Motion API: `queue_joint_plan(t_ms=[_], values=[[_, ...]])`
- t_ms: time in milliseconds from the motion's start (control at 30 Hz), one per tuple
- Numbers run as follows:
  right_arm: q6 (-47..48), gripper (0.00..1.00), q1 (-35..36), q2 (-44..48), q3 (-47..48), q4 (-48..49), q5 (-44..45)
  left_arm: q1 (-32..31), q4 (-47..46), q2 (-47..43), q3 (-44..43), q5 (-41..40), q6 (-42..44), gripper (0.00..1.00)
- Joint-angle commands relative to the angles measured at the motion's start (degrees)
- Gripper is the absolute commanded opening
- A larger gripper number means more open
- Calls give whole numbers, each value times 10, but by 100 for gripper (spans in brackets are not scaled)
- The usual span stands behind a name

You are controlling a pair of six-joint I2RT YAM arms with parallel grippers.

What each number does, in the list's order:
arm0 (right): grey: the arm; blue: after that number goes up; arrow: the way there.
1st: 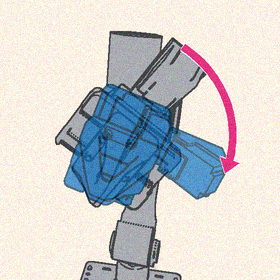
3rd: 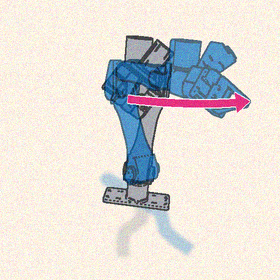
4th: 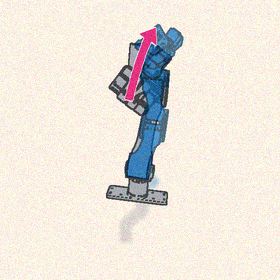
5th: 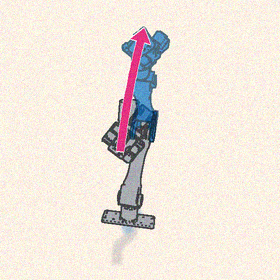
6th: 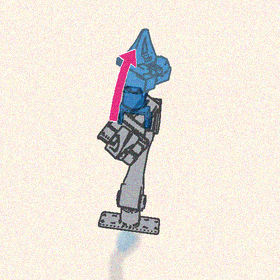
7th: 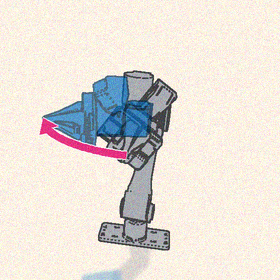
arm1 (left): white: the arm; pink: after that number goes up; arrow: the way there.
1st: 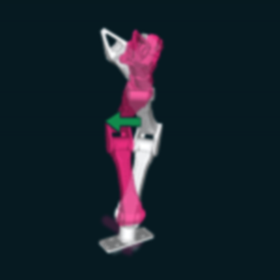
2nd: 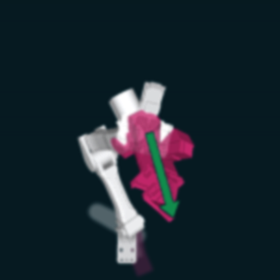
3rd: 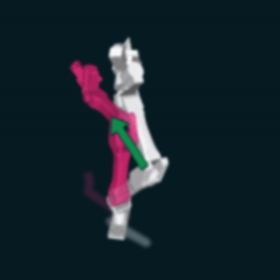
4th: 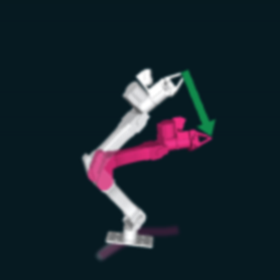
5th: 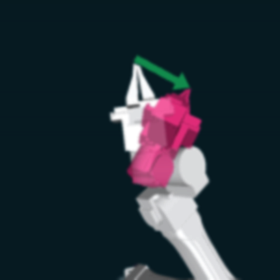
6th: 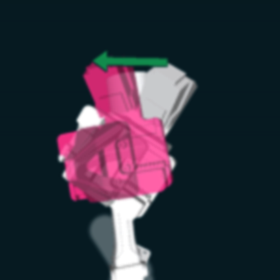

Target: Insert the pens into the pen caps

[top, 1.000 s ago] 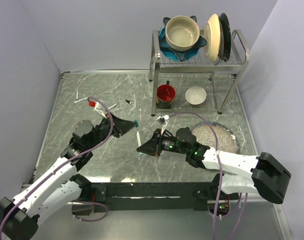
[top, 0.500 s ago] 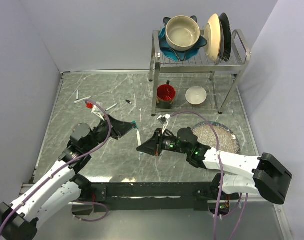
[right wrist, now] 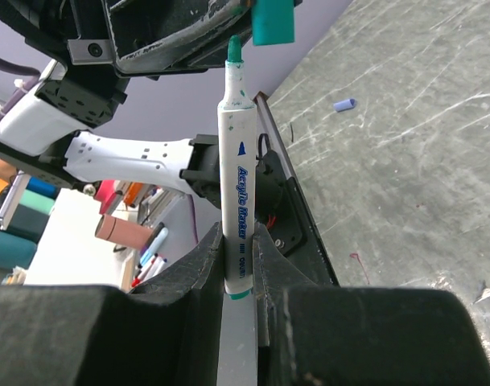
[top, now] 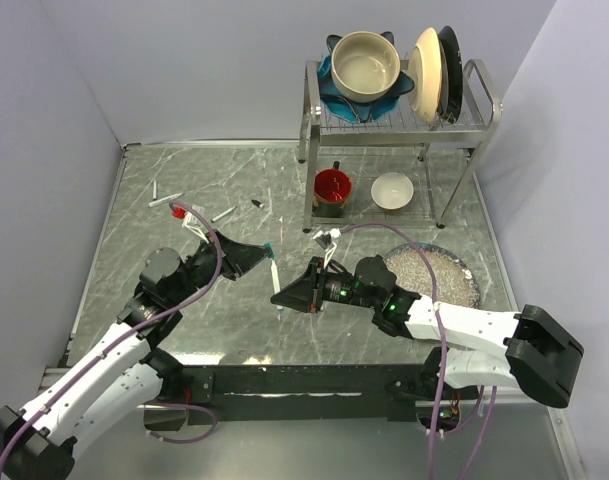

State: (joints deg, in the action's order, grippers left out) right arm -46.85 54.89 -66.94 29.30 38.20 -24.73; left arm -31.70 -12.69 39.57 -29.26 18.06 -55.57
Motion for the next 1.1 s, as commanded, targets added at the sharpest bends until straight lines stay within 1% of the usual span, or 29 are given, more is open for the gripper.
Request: queue_joint_plan(t_ms=[0,333,733,1067], values=[[1,0,5,-2,18,29,-5,-2,-20,-8,1,-14,2,1],[-5,0,8,-16,15,36,-12,-2,13,-10,-22,-43,0,1],[-4,0,8,-17,20,43,-12,-2,13,-31,-26,-15,-6,1],[-1,0,8,-8,20,38,-9,-2,-9,-14,-18,14,-19,1]])
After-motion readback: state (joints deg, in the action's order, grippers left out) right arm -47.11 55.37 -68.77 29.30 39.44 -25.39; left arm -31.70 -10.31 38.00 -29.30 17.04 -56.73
